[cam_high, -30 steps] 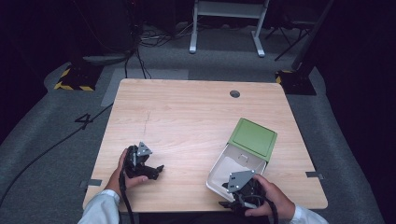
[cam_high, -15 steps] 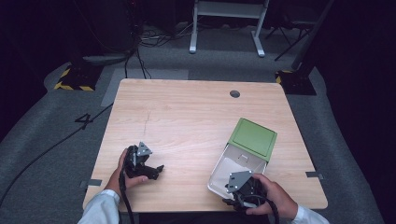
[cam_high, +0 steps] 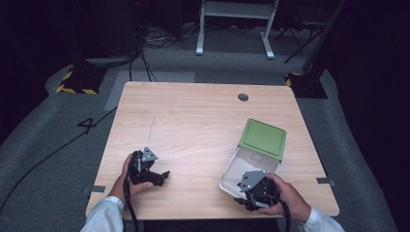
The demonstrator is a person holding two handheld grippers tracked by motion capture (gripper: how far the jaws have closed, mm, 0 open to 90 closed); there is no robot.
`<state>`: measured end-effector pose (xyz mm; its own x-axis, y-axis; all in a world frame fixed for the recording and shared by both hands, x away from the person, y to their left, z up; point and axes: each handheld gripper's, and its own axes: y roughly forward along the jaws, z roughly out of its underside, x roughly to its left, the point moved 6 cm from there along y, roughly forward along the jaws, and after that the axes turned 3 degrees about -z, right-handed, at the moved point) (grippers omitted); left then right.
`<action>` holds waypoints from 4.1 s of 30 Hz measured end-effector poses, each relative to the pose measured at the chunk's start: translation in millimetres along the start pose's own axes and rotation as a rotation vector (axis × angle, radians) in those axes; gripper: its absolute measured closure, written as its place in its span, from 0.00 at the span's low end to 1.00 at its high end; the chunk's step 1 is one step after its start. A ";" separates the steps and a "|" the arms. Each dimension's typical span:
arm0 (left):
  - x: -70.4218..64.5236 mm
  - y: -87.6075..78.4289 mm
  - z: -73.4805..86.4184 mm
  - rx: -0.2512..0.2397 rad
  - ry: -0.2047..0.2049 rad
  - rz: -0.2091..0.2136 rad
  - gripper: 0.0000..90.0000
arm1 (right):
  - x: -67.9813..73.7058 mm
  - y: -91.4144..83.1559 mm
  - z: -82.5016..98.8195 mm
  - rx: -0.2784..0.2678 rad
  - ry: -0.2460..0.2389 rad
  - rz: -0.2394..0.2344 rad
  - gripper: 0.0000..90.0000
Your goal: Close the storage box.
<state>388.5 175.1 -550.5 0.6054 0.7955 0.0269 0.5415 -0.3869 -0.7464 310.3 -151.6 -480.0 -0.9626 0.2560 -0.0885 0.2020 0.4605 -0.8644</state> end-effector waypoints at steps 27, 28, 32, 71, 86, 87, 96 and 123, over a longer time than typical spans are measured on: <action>-0.3 -0.1 0.1 -0.001 -0.003 0.000 0.01 | -36.1 -26.9 31.1 -0.085 0.019 0.056 0.51; 0.1 -0.3 0.1 0.001 0.001 -0.003 0.01 | -33.4 -27.7 28.3 -0.089 0.014 0.043 0.54; -0.1 -0.2 0.2 0.001 -0.001 -0.002 0.01 | -26.0 -18.9 25.8 -0.038 0.000 0.023 0.63; -0.2 -0.1 0.1 0.000 -0.002 0.000 0.01 | -86.2 -25.3 68.0 0.084 0.021 0.125 0.81; 0.2 -0.2 0.0 0.000 0.002 -0.002 0.00 | -139.4 -23.0 75.2 0.024 0.115 0.236 0.77; 0.2 -0.2 0.1 0.000 0.002 -0.003 0.00 | -140.9 -22.6 74.8 0.019 0.120 0.243 0.77; 0.0 -0.1 0.0 0.000 0.001 0.000 0.01 | -151.4 -23.1 75.4 -0.008 0.155 0.277 0.72; 0.2 -0.2 0.1 0.000 0.003 -0.002 0.00 | -133.0 -46.7 80.7 -0.148 0.172 0.256 0.28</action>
<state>388.4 175.3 -550.4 0.6058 0.7950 0.0303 0.5428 -0.3851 -0.7464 414.4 -275.7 -467.8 -0.8354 0.5129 -0.1974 0.4690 0.4782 -0.7425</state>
